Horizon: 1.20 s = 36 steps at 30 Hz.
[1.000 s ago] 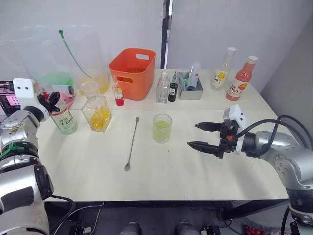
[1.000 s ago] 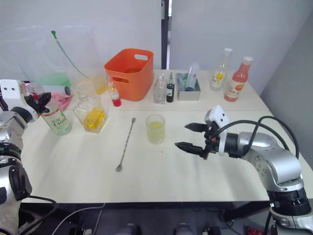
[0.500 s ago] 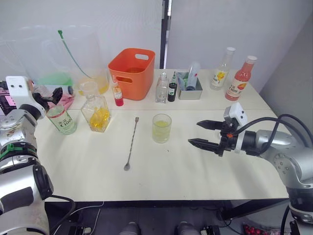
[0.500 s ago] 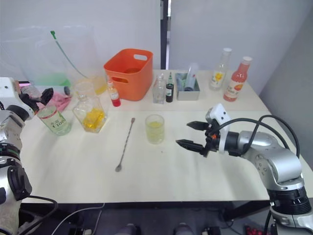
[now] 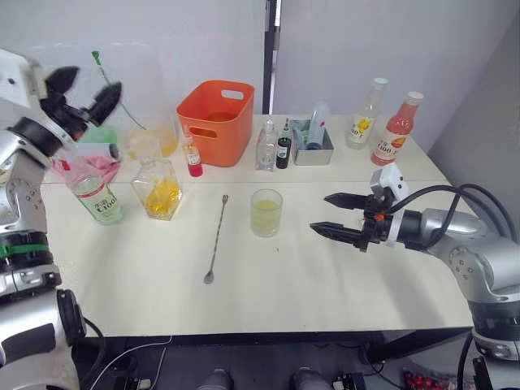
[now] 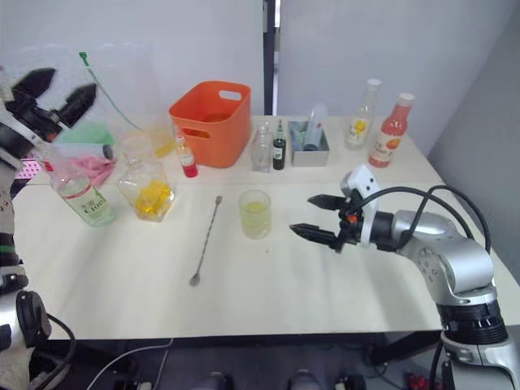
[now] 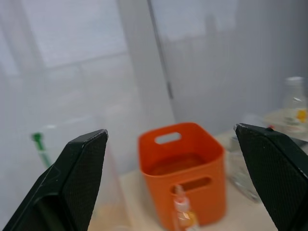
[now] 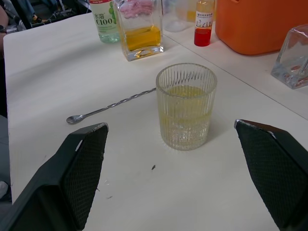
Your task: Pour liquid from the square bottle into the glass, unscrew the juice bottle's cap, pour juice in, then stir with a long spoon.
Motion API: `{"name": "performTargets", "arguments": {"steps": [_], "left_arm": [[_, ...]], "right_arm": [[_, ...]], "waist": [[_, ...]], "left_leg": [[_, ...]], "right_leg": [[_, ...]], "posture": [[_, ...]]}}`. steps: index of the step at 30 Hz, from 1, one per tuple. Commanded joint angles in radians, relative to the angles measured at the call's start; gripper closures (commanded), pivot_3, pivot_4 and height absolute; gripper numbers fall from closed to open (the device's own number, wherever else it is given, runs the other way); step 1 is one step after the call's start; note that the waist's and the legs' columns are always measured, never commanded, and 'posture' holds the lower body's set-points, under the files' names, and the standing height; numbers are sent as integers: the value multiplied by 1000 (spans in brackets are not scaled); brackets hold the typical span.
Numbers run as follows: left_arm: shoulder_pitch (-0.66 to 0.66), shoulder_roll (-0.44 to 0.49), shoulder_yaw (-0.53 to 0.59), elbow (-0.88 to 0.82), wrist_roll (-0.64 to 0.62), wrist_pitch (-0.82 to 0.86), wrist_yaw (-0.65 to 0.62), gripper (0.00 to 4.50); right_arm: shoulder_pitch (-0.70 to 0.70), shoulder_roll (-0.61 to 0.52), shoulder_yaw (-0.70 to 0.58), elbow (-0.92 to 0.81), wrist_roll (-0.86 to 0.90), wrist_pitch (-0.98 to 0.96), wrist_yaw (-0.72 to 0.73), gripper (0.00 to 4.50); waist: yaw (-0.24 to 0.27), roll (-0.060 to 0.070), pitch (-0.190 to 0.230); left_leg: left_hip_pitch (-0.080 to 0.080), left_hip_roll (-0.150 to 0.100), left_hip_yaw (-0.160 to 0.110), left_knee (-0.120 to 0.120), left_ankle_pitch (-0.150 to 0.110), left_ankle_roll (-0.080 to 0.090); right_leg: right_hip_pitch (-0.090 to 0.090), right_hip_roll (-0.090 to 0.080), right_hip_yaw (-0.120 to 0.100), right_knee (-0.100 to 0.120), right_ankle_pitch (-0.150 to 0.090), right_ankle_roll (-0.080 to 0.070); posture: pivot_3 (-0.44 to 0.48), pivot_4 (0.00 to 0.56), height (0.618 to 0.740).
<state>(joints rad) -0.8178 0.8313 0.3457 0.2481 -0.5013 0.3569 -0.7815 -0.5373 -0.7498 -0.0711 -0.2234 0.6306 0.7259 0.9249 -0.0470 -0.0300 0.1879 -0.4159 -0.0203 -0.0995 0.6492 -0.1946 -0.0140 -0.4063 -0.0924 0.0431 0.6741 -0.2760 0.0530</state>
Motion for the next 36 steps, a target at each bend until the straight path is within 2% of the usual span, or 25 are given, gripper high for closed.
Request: {"name": "performTargets", "arguments": {"steps": [1,6,7,11,15,19,26,30,36], "left_arm": [[73,56,22,-183,-78,143,-32,21],[249,76,45,-347,-126,242,-46,21],[279,57,62,-376,-139,253,-22,21],[536,11,100,-557,-156,294,6,21],[662,-10,146,-623,-148,289,41,21],[861,-46,200,-681,-131,264,31,21],[1007,-80,212,-644,-15,113,27,21],[1096,-80,182,-451,218,-192,43,21],[1106,-88,215,-318,162,-274,-47,21]], "right_arm": [[-16,-7,-19,6,-4,-41,29,0],[-2,-14,-26,31,-18,-80,62,0],[5,-16,-27,34,-22,-90,71,0],[53,-25,-25,27,-44,-144,104,0],[105,-20,-36,-4,-35,-165,108,0],[206,-42,-65,-45,-53,-222,124,0],[320,-54,-111,13,-74,-291,145,0],[446,-57,-169,179,-147,-420,153,0],[491,-50,-188,227,-180,-482,141,0]], "waist": [[-2,0,0],[1,0,0],[2,0,0],[5,0,0],[8,0,0],[12,2,-1],[24,2,-1],[35,2,-1],[32,3,-1]], "left_leg": [[0,1,0,0,0,0],[2,1,2,-2,0,0],[2,1,2,-3,0,0],[2,1,2,-4,0,0],[1,2,2,-4,0,0],[2,2,3,-5,0,0],[6,3,6,-6,0,0],[14,3,7,-8,-1,0],[16,4,10,-8,-1,0]], "right_leg": [[0,0,0,0,0,0],[0,0,1,-2,0,0],[0,0,1,-2,0,0],[2,-1,2,-5,0,0],[1,0,2,-6,0,0],[3,-1,2,-9,0,0],[5,-1,3,-11,0,-1],[17,-1,2,-19,0,-1],[17,-1,3,-19,0,-1]], "posture": [[0,150,740],[0,150,740],[0,150,740],[0,150,740],[0,150,740],[0,150,740],[0,150,740],[0,150,740],[0,150,740]]}}
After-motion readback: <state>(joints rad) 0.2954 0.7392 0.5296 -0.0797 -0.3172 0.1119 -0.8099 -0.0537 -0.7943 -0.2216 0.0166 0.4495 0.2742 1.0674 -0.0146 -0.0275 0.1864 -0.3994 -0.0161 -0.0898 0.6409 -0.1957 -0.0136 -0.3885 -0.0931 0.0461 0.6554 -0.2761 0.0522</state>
